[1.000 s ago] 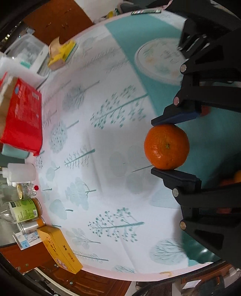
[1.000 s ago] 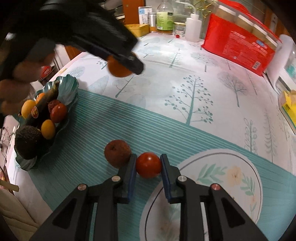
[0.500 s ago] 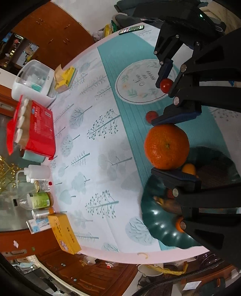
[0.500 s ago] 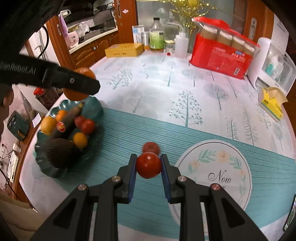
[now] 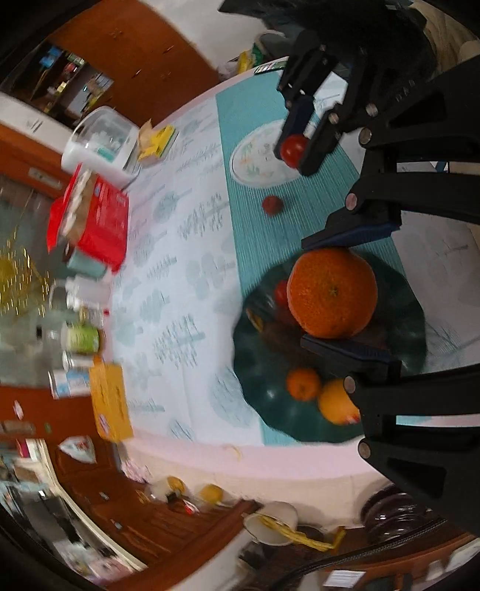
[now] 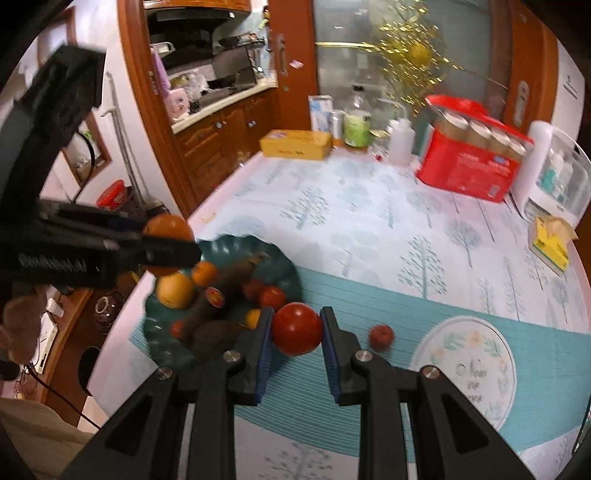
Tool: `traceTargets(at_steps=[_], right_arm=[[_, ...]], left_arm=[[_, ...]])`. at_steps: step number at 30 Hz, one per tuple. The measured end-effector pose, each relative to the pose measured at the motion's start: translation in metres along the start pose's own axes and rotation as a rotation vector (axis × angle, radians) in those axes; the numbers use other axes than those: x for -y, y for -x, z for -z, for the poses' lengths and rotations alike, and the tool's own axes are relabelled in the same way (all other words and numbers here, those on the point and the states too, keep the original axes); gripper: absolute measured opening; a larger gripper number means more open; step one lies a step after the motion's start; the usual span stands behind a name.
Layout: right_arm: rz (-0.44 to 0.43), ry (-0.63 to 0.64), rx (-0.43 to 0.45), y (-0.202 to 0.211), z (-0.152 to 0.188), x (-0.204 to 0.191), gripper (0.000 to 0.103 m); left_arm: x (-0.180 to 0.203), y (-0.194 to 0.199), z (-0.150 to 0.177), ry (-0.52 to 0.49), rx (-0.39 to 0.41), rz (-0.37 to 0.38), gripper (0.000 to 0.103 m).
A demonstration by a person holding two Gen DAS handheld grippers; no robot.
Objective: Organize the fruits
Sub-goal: 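Carry the tangerine and cherry tomato onto the green plate and release both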
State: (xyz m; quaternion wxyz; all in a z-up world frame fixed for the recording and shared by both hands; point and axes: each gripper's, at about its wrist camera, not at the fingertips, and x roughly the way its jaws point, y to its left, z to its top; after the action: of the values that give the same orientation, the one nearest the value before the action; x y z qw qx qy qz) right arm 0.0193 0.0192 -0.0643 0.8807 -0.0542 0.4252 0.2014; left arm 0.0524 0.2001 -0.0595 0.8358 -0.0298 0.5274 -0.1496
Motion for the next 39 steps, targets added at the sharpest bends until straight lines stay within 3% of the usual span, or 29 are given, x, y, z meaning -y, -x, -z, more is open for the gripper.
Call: traceTargets(at_steps=[8,14,26,36,39], right_arm=[[-0.054,0.046,-0.07,-0.038,-0.014,-0.038,0.025],[-0.086,0.016,-0.131,-0.069,-0.023,-0.044,0.025],[-0.102,-0.028,-0.244,-0.116,-0.021,-0.044,0.025],[-0.102,-0.037,-0.293,-0.137,-0.019,-0.044,0.026],[-0.116,-0.048,-0.321,-0.143,-0.018,-0.045,0.028]], left_arm=[[-0.057,-0.014,0.033,0.092,-0.074,-0.054,0.044],[-0.072,-0.043,0.05,0.119,-0.154,-0.06,0.044],[-0.067,-0.088,0.046,0.094,-0.22,-0.05,0.044],[-0.059,-0.098,0.037,0.041,-0.201,-0.083,0.044],[-0.056,-0.098,0.034,0.03,-0.192,-0.096,0.051]])
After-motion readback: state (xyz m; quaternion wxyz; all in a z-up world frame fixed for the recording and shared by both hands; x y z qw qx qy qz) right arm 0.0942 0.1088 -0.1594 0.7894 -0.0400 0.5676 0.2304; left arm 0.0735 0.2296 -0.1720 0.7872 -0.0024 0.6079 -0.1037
